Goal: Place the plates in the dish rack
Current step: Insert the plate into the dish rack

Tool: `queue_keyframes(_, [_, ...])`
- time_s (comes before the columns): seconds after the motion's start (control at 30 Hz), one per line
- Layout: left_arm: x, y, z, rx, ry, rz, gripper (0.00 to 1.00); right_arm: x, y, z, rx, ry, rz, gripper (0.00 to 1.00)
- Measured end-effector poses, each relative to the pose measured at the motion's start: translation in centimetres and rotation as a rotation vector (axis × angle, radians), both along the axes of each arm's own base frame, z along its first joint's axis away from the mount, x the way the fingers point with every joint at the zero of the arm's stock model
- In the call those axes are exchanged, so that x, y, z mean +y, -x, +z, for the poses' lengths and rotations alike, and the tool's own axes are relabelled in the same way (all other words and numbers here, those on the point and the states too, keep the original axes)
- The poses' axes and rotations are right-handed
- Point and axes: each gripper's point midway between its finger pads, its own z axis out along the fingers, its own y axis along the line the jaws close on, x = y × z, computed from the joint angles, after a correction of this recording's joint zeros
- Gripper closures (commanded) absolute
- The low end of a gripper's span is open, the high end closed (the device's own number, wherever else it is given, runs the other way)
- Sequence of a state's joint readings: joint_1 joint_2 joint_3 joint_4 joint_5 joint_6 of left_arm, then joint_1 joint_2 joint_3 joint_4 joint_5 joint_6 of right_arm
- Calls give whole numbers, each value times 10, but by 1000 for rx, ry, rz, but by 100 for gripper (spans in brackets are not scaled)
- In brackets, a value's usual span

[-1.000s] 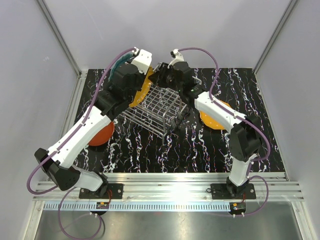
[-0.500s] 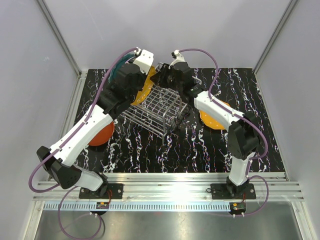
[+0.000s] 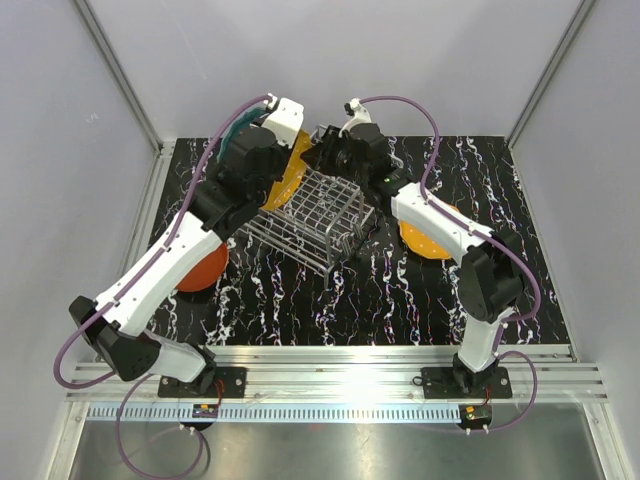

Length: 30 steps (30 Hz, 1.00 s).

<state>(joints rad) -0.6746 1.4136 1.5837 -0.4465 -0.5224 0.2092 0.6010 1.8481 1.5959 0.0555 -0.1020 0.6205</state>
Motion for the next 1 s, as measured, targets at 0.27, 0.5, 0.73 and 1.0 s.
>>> queue_keyframes(0.27, [3,6,17,-31,38,-4,57,2,4,4,-5,-5,24,66])
queue_keyframes(0.5, [0,7,16,-25,56,-17,77,2,4,4,-5,-5,25,67])
queue_keyframes(0.73, [-4,2,11,-21,54,-16,82,2,4,4,-5,-5,25,68])
queue_keyframes(1.0, [-6,-1,9,-34,72,-13,82,2,4,4,-5,-5,25,68])
